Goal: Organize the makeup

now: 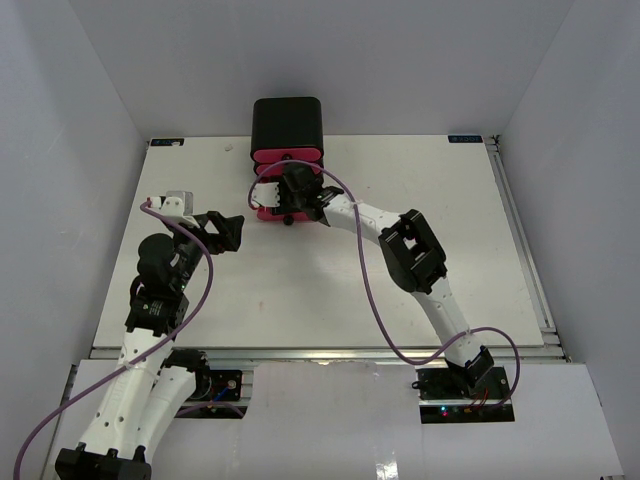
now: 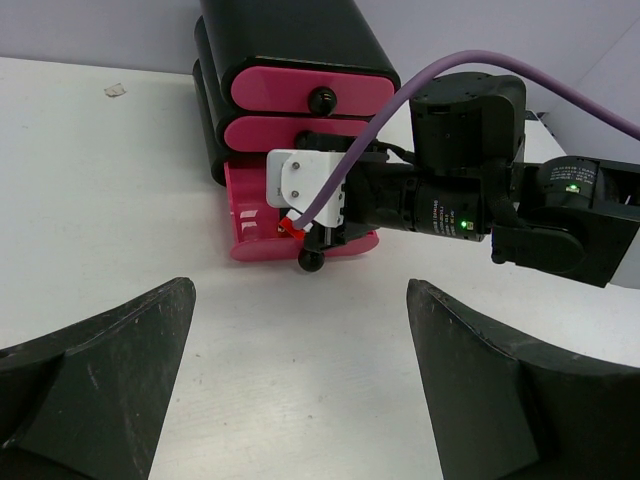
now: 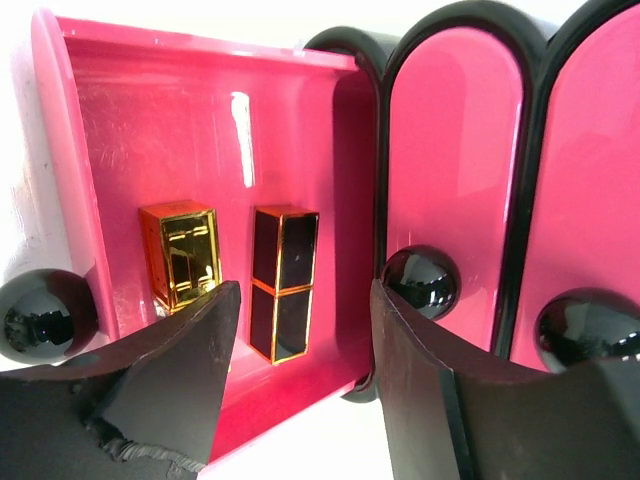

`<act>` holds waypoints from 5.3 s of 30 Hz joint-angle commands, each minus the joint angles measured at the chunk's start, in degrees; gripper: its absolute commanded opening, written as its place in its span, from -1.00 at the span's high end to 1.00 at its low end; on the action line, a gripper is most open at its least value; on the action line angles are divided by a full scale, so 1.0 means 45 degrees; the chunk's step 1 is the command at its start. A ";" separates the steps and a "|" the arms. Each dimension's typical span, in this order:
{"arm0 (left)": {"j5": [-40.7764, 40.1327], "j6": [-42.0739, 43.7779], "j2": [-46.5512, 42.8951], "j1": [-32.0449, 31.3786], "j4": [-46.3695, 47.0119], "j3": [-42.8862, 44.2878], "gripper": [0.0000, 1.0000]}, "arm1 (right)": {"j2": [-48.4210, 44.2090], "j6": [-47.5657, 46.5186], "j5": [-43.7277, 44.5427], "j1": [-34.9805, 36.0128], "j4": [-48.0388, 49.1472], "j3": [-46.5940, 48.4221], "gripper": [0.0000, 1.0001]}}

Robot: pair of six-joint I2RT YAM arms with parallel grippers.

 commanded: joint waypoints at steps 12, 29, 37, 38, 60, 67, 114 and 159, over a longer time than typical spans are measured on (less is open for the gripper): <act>0.0084 0.0146 -0.0126 -0.0030 0.0025 -0.0077 -0.96 | -0.2923 0.0334 -0.6311 -0.0215 -0.4993 0.0120 0.08; 0.0123 0.0126 -0.0194 -0.0021 0.0025 -0.0068 -0.96 | -0.2593 -0.0372 -0.6199 0.0064 -0.5698 -0.1462 0.79; 0.0140 0.0126 -0.0148 -0.0028 0.0025 -0.0058 -0.96 | -0.1671 0.0420 -0.4228 0.0293 -0.4590 -0.1434 0.80; 0.0142 0.0126 -0.0146 -0.0030 0.0025 -0.0071 -0.96 | -0.1536 0.0474 -0.4153 0.0320 -0.4571 -0.1345 0.80; 0.0067 0.0165 -0.0146 -0.0030 0.0007 -0.0077 -0.96 | 0.0033 0.1275 -0.2125 0.0429 -0.3125 -0.0493 0.70; 0.0045 0.0165 -0.0165 -0.0017 -0.0008 -0.0058 -0.96 | 0.0452 0.1365 -0.1272 0.0137 -0.2554 -0.0013 0.65; -0.0053 0.0185 0.0069 -0.0011 -0.0034 -0.0058 -0.96 | -0.0243 0.0729 -0.0824 -0.0815 0.0932 -0.1186 -0.37; 0.3887 0.0146 0.2176 -0.2179 -0.0251 0.0781 -0.96 | -1.7149 1.1273 -1.1333 -1.6137 -0.2904 -1.3868 -0.81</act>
